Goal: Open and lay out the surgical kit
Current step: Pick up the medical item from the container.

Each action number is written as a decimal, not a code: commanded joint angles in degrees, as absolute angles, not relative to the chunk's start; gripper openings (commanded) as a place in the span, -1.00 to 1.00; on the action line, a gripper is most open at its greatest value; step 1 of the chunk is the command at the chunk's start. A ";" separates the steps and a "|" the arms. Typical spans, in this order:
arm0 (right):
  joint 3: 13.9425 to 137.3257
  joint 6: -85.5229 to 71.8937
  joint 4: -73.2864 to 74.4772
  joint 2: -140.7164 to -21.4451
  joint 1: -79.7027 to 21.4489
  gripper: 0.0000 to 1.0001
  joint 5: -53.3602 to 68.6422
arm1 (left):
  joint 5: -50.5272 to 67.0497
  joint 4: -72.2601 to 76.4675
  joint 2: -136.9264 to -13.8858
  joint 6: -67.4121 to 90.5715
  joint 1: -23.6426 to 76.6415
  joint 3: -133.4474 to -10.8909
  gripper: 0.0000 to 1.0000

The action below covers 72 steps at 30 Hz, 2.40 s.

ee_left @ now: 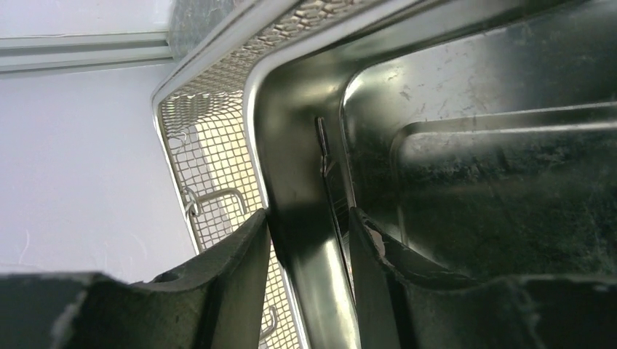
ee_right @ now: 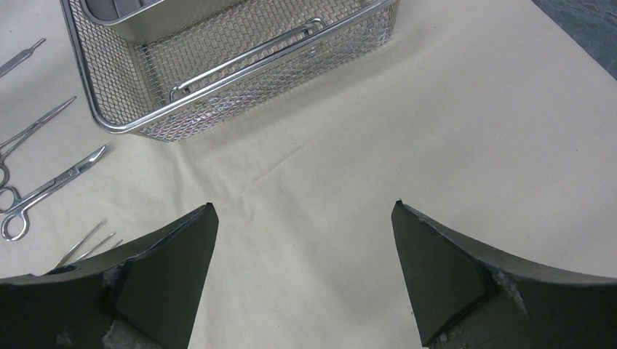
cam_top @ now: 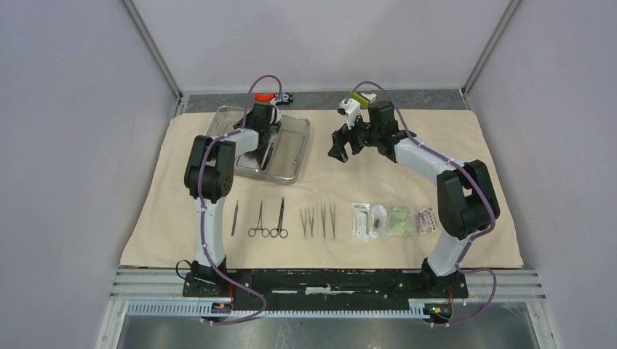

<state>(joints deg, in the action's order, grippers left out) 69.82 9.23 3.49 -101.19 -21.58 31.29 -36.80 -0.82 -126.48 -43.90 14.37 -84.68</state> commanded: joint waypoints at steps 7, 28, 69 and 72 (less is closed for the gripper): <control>69.53 8.96 1.80 -100.18 -21.18 0.94 32.35 | -38.06 4.04 -122.41 -47.40 14.50 -83.65 -0.07; 69.44 8.88 1.78 -100.13 -20.99 0.94 32.56 | -37.84 5.17 -122.32 -48.34 14.50 -83.66 -0.52; 69.62 8.75 1.86 -99.69 -20.71 0.95 32.66 | -17.78 -20.67 -111.39 -29.12 13.15 -90.41 -0.95; 69.62 8.96 1.79 -98.96 -20.71 0.94 32.19 | -3.35 -26.99 -108.87 -22.78 9.34 -92.32 -0.95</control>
<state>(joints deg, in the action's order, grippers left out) 69.58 9.17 3.46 -101.19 -20.88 31.94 -20.88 -17.67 -114.32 -33.95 13.54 -88.44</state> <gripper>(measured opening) 0.974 0.034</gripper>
